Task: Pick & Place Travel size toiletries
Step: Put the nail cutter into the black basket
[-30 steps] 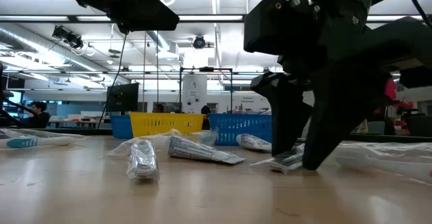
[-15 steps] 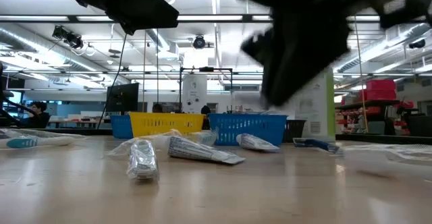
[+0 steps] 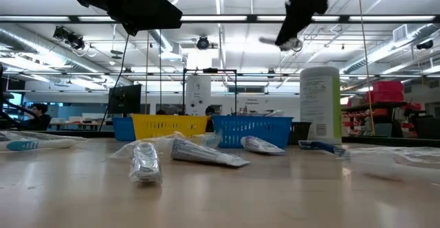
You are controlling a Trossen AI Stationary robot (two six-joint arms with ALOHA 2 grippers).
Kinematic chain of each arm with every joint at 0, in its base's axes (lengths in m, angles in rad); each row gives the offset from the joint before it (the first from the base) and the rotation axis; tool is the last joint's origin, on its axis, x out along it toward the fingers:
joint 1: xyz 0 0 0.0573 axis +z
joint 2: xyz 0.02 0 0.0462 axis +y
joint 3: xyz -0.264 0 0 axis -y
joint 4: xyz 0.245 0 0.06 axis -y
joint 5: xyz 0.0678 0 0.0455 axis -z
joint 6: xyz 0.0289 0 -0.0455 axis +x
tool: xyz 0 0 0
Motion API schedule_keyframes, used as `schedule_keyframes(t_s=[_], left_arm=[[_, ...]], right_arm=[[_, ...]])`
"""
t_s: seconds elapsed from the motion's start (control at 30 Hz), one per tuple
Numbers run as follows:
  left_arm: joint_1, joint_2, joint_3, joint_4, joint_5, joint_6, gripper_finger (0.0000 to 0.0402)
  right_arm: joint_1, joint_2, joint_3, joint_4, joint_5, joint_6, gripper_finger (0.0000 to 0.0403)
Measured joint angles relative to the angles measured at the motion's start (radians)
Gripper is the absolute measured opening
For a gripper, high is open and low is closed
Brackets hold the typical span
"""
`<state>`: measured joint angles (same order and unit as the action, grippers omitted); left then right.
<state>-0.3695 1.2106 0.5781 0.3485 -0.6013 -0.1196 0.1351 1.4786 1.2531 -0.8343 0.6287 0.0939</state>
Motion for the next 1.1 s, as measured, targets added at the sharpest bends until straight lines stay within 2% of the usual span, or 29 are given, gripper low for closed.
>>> schedule_keyframes(t_s=[0.17, 0.37, 0.5, 0.63, 0.83, 1.1], left_arm=[[0.0, 0.0, 0.0, 0.001, 0.0, -0.001, 0.0165], [0.0, 0.0, 0.0, -0.001, -0.006, -0.006, 0.0165], [0.0, 0.0, 0.0, 0.0, -0.007, -0.003, 0.0165], [0.0, 0.0, 0.0, 0.0, -0.01, 0.004, 0.0165], [0.023, 0.0, 0.0, 0.0, -0.012, 0.003, 0.0165], [0.052, 0.0, 0.0, 0.0, -0.008, -0.013, 0.0165]], right_arm=[[-0.21, -0.013, -0.067, 0.086, -0.013, -0.028, 0.0064], [-0.433, -0.005, -0.205, 0.321, -0.194, -0.118, 0.0066], [-0.531, -0.005, -0.317, 0.501, -0.289, -0.141, 0.0066], [-0.591, -0.005, -0.419, 0.648, -0.309, -0.151, 0.0069], [-0.633, -0.005, -0.553, 0.859, -0.427, -0.123, 0.0071], [-0.638, -0.005, -0.623, 0.981, -0.423, -0.109, 0.0089]])
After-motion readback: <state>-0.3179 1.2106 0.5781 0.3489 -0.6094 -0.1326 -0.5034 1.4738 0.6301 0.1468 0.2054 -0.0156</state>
